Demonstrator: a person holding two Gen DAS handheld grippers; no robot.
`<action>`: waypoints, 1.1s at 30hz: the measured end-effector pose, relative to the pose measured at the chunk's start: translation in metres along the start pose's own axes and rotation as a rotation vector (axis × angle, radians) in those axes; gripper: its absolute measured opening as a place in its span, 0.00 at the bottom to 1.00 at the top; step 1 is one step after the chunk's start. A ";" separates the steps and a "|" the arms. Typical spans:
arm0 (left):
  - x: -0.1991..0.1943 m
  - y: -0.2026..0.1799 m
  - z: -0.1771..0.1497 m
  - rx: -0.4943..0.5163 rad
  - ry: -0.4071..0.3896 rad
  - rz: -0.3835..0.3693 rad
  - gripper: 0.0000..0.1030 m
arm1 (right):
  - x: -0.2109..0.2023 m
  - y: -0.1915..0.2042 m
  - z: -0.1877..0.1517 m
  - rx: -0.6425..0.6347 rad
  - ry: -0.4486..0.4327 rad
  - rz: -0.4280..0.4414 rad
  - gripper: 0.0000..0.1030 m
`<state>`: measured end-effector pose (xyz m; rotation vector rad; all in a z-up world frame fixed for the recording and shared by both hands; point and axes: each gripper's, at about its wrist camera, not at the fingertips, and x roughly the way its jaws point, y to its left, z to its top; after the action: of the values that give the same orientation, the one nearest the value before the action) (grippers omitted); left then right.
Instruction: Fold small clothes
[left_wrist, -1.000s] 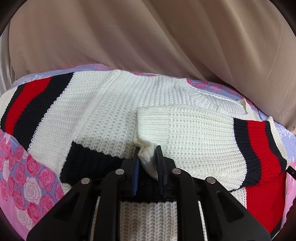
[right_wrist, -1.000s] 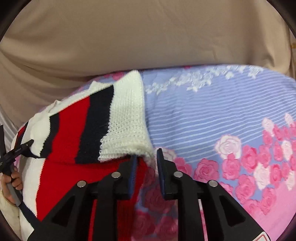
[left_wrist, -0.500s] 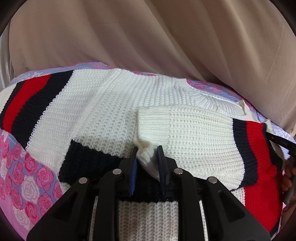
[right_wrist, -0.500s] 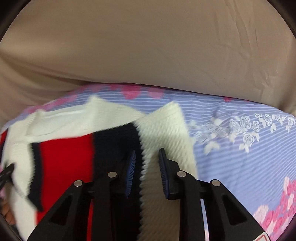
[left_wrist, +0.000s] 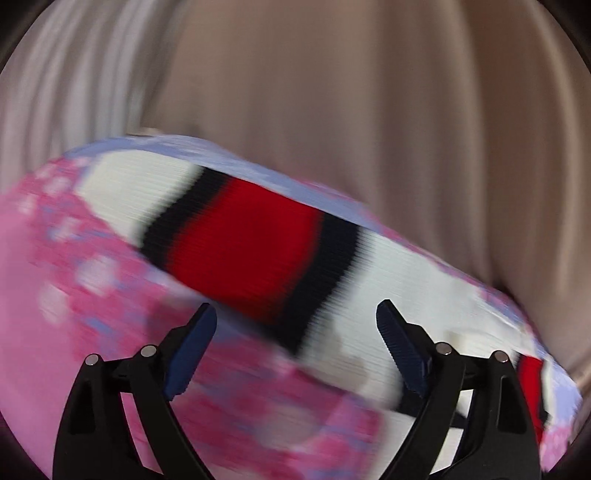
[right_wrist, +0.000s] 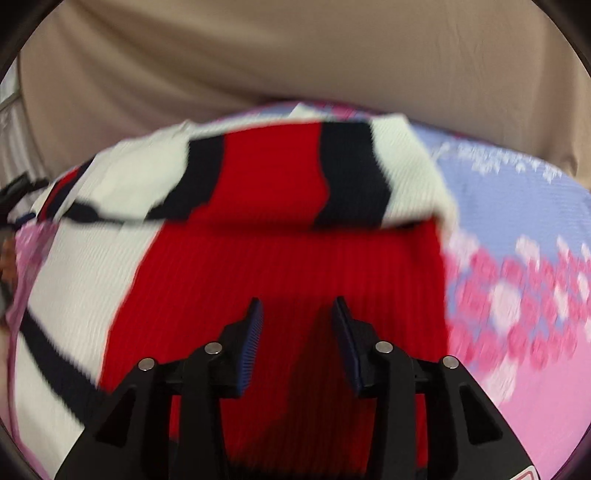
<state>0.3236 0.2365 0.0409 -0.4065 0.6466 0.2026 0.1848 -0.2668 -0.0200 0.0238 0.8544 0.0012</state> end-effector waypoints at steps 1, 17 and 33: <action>0.006 0.024 0.011 -0.034 0.010 0.045 0.84 | -0.006 0.004 -0.004 -0.016 -0.017 -0.006 0.42; 0.061 0.154 0.089 -0.363 0.114 -0.006 0.07 | -0.002 0.003 -0.010 0.020 -0.013 -0.011 0.60; -0.113 -0.258 -0.050 0.437 0.035 -0.588 0.25 | -0.003 -0.004 -0.010 0.074 -0.035 0.004 0.62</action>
<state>0.2873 -0.0238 0.1532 -0.1632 0.5617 -0.4997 0.1757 -0.2702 -0.0244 0.0949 0.8189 -0.0272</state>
